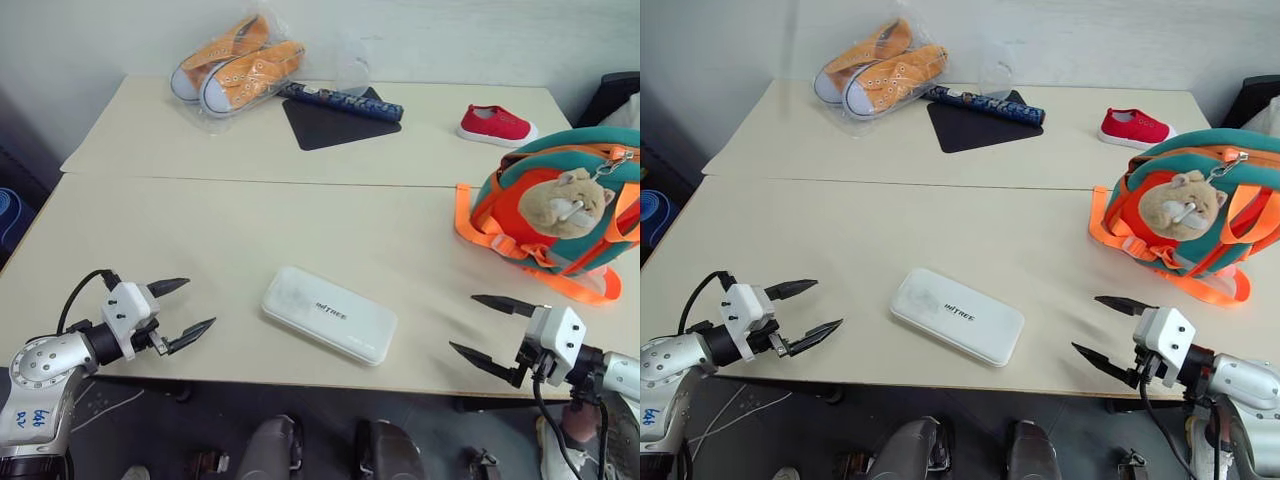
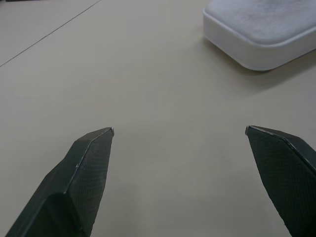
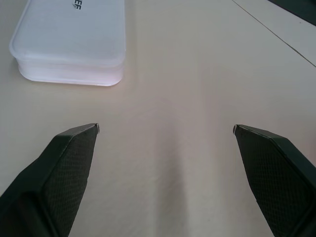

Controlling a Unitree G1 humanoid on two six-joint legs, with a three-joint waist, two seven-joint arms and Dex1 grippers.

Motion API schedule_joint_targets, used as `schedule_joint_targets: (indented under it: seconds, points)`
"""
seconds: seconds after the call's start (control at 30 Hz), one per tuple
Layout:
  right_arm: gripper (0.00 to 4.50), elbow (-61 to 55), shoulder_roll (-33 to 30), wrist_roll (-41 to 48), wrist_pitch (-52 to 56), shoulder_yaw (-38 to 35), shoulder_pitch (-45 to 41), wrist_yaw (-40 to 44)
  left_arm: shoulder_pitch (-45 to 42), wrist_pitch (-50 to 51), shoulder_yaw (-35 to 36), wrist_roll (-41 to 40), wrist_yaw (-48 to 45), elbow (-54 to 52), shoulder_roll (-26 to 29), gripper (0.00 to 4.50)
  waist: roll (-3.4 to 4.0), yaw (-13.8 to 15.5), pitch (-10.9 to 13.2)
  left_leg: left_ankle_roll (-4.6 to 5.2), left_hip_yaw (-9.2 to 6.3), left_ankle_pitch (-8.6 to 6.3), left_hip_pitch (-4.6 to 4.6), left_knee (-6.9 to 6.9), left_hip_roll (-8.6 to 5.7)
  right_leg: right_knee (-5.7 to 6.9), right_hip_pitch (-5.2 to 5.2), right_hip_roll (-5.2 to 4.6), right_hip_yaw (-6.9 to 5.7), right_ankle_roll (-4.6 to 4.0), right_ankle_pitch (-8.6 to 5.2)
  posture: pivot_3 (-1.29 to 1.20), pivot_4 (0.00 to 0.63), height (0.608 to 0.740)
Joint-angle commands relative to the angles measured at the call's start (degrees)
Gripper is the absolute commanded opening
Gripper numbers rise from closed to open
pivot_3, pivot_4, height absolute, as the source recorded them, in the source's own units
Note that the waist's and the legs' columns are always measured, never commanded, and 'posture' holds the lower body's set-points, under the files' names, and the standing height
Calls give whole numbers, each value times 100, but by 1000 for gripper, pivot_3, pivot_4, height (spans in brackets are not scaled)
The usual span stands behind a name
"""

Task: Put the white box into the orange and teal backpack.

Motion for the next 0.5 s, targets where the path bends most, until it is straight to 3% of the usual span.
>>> schedule_joint_targets:
  seconds: [0.03, 0.3, 0.4, 0.5]
  points:
    - [4463, 105, 29, -21, -165, 21, -38, 11, -31, -15, 34, 43, 72, -141, 61, 4500, 0, 2, 0, 0, 0, 0, 0, 0, 0, 0, 0, 0, 0, 0, 0, 0, 150, 740]
    - [4463, 9, -16, 242, -55, 201, -26, 248, -222, 463, 66, -489, -186, -423, 100, 4500, 0, 0, 0, 0, 0, 0, 0, 1, 0, 1, 1, 1, -1, 0, 0, 0, 150, 740]
    - [3841, -426, -158, 479, 473, 460, 191, 516, -592, 787, -264, -446, -81, -646, 27, 3890, 1, 31, 0, 0, -5, 1, 0, 4, 0, 2, 5, -1, -4, 0, 0, 0, 150, 740]
    - [2878, -701, -288, 266, 728, 804, 263, 562, -1040, 774, -785, -32, 11, -498, -76, 3004, 0, 21, -1, 1, -3, 1, 1, 3, -1, 2, 7, -1, -3, 0, 0, 0, 150, 740]
